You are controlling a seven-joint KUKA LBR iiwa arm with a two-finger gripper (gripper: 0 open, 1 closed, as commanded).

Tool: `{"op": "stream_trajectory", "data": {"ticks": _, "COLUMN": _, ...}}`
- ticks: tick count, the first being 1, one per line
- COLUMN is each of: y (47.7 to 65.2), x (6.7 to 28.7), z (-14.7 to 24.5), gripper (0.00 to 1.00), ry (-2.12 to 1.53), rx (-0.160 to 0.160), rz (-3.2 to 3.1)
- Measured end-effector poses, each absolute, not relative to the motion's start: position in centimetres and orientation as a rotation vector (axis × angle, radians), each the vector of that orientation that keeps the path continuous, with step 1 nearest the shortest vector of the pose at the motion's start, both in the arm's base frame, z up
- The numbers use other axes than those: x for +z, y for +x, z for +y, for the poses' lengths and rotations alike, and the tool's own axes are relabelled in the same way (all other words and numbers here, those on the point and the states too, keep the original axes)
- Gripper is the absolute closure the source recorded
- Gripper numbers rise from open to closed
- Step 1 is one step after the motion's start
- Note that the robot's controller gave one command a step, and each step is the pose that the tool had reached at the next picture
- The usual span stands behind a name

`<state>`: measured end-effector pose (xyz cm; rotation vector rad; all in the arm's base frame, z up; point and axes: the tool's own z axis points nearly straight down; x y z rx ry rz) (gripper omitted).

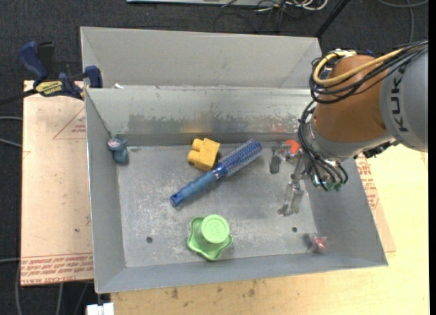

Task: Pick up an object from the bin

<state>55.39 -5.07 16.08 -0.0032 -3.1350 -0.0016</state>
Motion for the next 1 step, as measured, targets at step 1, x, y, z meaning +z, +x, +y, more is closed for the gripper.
{"op": "stream_trajectory", "data": {"ticks": 1, "y": 61.91, "x": 15.29, "z": 2.28, "gripper": 0.00, "ry": 0.089, "rx": -0.006, "rz": -3.148}}
